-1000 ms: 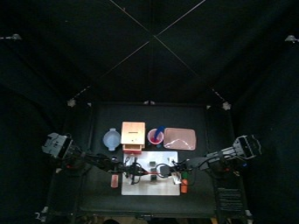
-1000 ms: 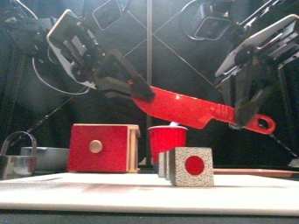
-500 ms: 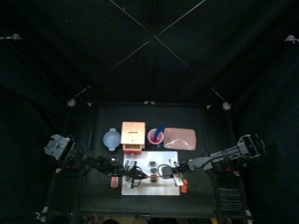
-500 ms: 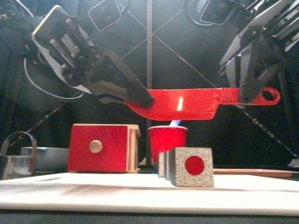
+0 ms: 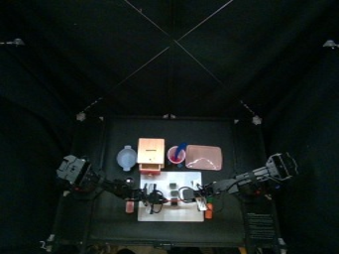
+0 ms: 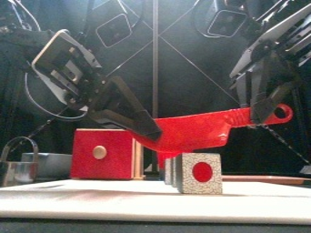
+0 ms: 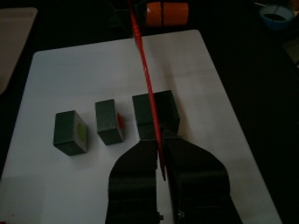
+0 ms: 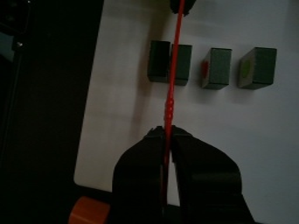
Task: Place sushi on board then cut the sushi with the knife then place the pieces on the plate
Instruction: Cut the sushi into 4 pieces
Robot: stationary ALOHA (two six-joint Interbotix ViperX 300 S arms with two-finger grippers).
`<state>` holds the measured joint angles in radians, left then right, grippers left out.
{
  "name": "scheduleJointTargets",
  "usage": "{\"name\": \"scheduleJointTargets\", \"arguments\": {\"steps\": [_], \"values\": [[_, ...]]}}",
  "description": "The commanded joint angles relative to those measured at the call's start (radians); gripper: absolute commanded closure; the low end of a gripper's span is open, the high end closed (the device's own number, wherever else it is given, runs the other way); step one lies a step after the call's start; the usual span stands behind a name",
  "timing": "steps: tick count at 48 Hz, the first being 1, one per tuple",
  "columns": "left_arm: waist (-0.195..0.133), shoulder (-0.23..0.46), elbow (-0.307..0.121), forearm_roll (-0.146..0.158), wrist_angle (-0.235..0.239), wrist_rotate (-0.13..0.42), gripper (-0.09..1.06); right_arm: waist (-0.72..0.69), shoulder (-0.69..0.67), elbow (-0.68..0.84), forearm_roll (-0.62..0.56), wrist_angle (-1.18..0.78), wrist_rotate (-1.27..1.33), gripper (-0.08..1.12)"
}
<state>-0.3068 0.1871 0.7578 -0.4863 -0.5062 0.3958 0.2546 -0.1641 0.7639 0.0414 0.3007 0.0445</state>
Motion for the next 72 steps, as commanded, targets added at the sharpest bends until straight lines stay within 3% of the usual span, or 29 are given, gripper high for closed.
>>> {"name": "scheduleJointTargets", "arguments": {"steps": [1,72], "values": [[0.017,-0.011,-0.026,0.003,-0.012,0.009,0.62,-0.002,-0.009,-0.015,0.0,-0.028,-0.005,0.73],[0.006,-0.028,-0.029,0.0,0.011,0.005,0.62,0.011,0.014,-0.008,0.08,-0.043,-0.005,0.73]]}}
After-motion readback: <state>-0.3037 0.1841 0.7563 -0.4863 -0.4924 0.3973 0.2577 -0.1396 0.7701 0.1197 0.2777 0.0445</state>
